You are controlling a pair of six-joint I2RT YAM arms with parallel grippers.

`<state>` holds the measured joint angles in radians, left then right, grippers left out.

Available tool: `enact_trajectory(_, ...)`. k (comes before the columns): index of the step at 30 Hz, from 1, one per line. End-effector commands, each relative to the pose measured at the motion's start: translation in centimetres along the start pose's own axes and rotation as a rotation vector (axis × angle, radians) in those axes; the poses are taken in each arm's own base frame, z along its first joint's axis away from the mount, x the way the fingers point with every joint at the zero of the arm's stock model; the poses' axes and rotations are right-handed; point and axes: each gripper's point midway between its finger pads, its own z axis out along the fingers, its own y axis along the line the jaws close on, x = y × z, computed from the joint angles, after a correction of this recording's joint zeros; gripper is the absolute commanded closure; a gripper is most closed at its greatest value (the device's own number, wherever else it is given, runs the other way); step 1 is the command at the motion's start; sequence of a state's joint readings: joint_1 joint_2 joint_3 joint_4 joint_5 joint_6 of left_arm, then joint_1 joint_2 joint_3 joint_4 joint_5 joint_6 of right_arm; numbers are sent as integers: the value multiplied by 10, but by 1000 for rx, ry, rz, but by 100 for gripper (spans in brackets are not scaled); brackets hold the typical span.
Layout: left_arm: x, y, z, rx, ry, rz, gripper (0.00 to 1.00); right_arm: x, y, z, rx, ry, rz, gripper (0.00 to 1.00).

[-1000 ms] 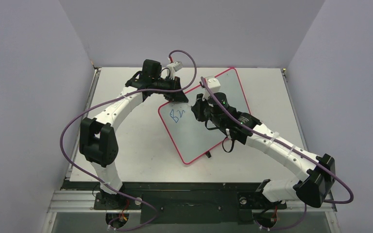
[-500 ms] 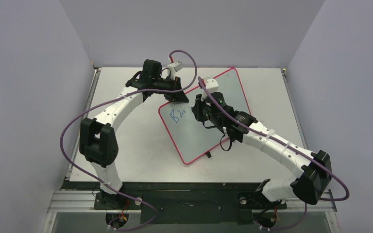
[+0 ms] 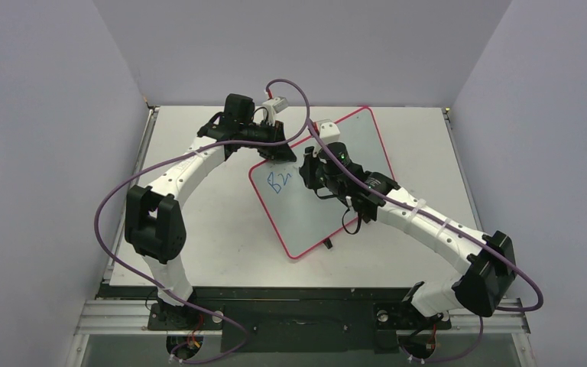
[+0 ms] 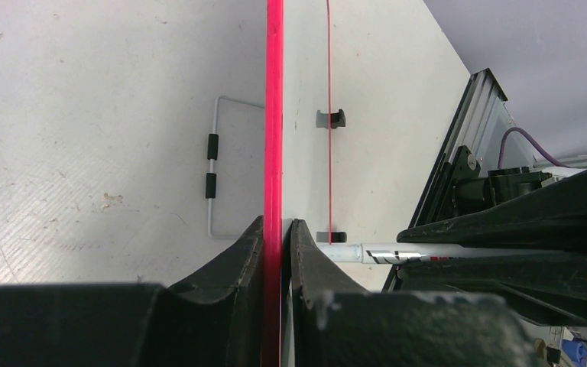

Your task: Write a sentence on the whiteboard

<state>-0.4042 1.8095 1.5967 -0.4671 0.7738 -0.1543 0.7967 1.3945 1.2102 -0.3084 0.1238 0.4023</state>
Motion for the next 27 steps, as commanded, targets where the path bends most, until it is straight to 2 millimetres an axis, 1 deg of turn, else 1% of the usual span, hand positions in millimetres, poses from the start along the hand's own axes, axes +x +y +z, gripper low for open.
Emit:
enact_trajectory(1,-37,-14,-19,-32,-120,194,100,-22,7,5,-23,-50,14,100)
enact_trajectory(14,-38,-15,-20,-31,-123,195,100,-3,17,6,-83,-6,22,100)
enact_trajectory(20,-38,-15,-21,-34,-123,196,100,8,14,3,-80,10,19,100)
enact_trajectory(23,-38,-15,-21,-34,-124,197,100,16,9,3,-64,23,14,100)
enact_trajectory(27,-38,-15,-21,-33,-124,198,100,21,4,1,-48,29,11,100)
